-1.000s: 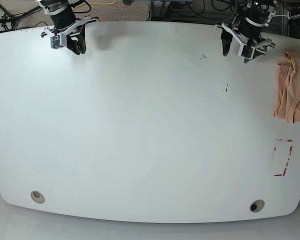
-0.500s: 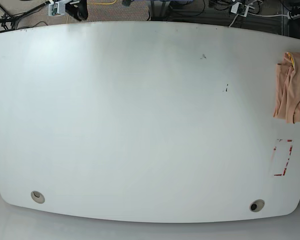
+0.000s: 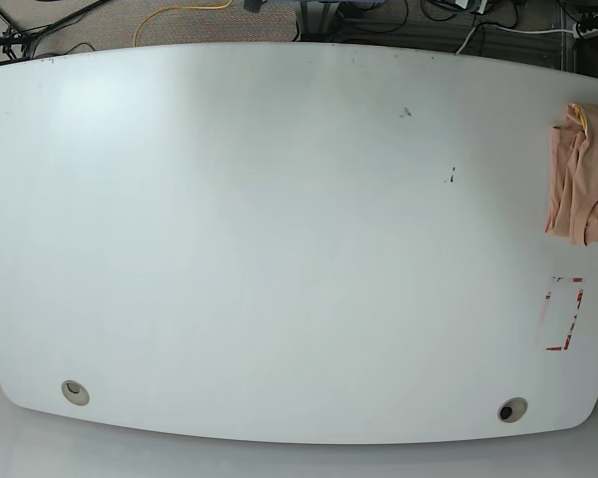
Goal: Fold the T-shirt properly
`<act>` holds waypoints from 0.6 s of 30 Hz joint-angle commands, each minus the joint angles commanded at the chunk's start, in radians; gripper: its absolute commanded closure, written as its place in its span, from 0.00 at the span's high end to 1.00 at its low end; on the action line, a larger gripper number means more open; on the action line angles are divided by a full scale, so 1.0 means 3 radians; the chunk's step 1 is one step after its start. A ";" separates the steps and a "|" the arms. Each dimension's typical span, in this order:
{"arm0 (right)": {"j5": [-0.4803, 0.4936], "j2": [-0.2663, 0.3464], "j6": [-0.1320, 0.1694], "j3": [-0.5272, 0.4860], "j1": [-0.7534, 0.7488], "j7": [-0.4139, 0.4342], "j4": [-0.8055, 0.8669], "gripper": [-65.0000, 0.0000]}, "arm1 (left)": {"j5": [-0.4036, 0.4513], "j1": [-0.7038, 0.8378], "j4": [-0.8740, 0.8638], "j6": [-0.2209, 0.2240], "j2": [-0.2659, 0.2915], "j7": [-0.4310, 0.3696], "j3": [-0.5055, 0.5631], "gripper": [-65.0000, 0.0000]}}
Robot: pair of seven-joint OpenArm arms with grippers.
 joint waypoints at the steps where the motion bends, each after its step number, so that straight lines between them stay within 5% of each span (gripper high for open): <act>1: -0.0015 0.0000 0.0000 -0.0010 0.0041 0.0000 -0.0102 0.11 | 0.0031 -0.0087 -0.0123 0.0000 0.0000 0.0000 0.0005 0.58; 11: -0.0414 -0.0005 0.0000 -0.0020 0.0414 0.0215 -0.0875 0.11 | 0.0102 -0.0742 -0.1386 0.0000 -0.0113 -0.0015 0.0072 0.58; 15: -0.0552 -0.0005 0.0000 -0.0020 0.0578 0.0327 -0.1222 0.11 | 0.0107 -0.0818 -0.1693 0.0015 -0.0118 -0.0235 0.0179 0.58; 18: -0.0644 0.0000 0.0000 -0.0020 0.0711 0.0363 -0.1458 0.11 | 0.0107 -0.0936 -0.1933 0.0194 -0.0133 -0.0378 0.0240 0.58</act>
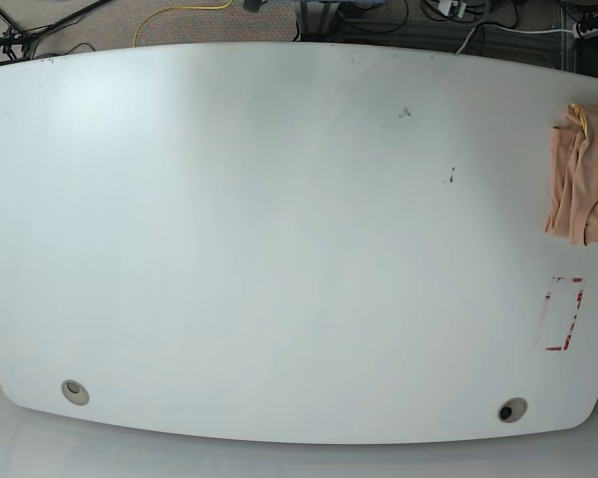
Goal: Fold the T-shirt properly
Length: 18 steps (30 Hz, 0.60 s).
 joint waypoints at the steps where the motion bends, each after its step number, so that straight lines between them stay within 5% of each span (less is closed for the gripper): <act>1: -0.0072 0.0005 0.0000 0.0000 0.0066 0.0005 -0.0123 0.11 | 0.0000 -0.0097 -0.0164 0.0143 -0.0046 -0.0020 0.0036 0.58; 3: -0.0153 0.0005 0.0000 0.0000 0.0164 0.0005 -0.0256 0.11 | 0.0000 -0.0230 -0.0399 0.0327 -0.0113 -0.0036 0.0113 0.59; 7: -0.0317 0.0005 -0.0161 0.0000 0.0363 0.0005 -0.0532 0.11 | -0.0005 -0.0593 -0.1043 0.0583 -0.0210 -0.0097 0.0358 0.59; 13: -0.0425 0.0005 -0.0335 0.0000 0.0547 0.0010 -0.0747 0.12 | -0.0005 -0.1013 -0.1821 0.0609 -0.0292 -0.0378 0.0517 0.59; 18: -0.0609 0.0005 -0.0591 0.0000 0.0721 0.0005 -0.0972 0.12 | 0.0000 -0.1330 -0.2271 0.0614 -0.0338 -0.0491 0.0517 0.59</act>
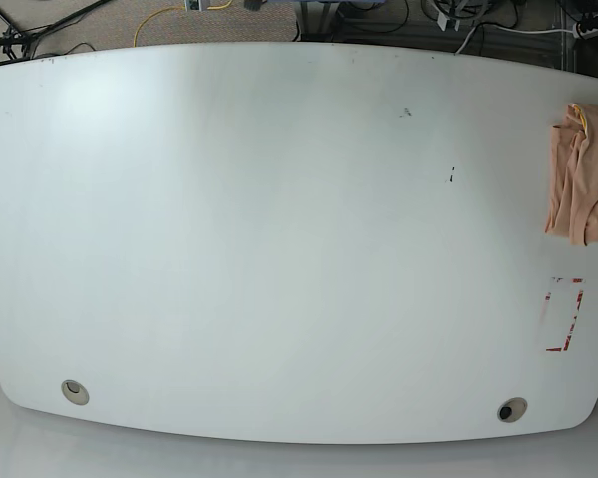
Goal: Fold the T-shirt properly
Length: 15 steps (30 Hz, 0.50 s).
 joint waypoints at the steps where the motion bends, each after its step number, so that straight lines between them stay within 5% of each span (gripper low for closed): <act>1: -0.0041 0.0000 -0.0041 0.0000 0.0026 0.0000 -0.0046 0.12 | 0.0000 -0.0031 -0.0051 0.0000 -0.0010 -0.0005 0.0000 0.59; 4: -0.0164 0.0000 -0.0148 0.0000 0.0118 0.0000 -0.0174 0.12 | 0.0020 -0.0066 -0.0092 0.0118 -0.0020 -0.0020 0.0061 0.59; 9: -0.0240 0.0000 -0.0286 0.0000 0.0230 0.0000 -0.0322 0.12 | 0.0118 -0.0118 -0.0092 0.0604 -0.0010 -0.0026 0.0281 0.59; 15: -0.0240 0.0000 -0.0317 0.0000 0.0317 0.0000 -0.0435 0.12 | 0.0128 -0.0184 -0.0113 0.0696 0.0000 -0.0041 0.0373 0.59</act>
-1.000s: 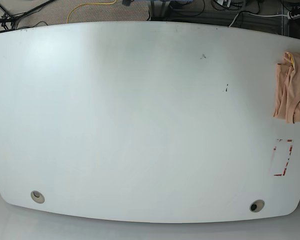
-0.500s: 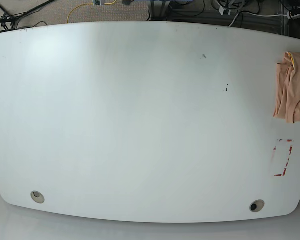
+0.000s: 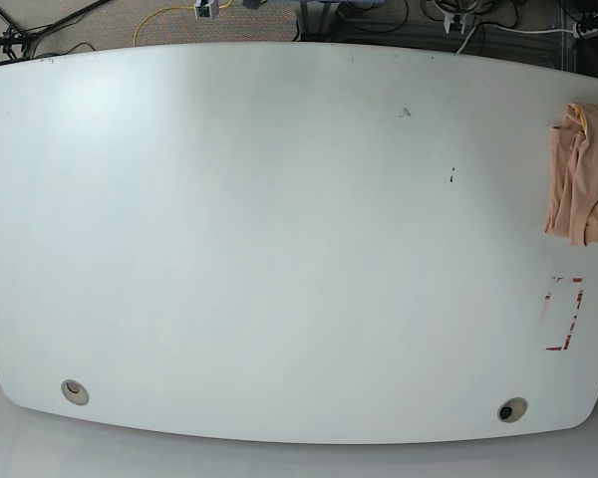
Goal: Fold the T-shirt properly
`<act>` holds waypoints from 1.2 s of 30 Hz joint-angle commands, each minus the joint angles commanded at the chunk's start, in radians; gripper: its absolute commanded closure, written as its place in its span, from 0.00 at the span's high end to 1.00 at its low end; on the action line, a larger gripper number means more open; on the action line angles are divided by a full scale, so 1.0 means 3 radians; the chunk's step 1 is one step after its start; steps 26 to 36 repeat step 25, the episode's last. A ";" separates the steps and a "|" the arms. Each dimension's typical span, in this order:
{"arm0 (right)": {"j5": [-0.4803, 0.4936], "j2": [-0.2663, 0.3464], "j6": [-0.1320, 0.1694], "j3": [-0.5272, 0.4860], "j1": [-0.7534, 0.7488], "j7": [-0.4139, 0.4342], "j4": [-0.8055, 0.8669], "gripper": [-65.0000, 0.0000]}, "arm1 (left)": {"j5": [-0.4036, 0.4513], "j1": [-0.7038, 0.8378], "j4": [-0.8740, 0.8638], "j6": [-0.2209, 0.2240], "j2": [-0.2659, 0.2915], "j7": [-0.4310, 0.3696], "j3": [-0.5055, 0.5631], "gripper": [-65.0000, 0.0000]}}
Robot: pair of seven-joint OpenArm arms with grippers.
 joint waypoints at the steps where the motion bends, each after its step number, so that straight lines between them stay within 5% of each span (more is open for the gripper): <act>1: 0.0000 -0.0005 0.0000 0.0000 0.0005 0.0000 -0.0005 0.12 | 0.0000 0.0000 0.0000 0.0020 0.0000 0.0000 0.0000 0.59; 8: 0.0000 -0.0010 0.0010 0.0000 0.0036 0.0000 -0.0020 0.12 | 0.0005 0.0000 0.0000 0.0286 0.0036 0.0000 0.0143 0.59; 36: 0.0005 -0.0102 0.0026 0.0000 0.0056 0.0000 -0.0026 0.12 | 0.0005 0.0000 0.0015 0.0292 0.0077 0.0000 0.0169 0.59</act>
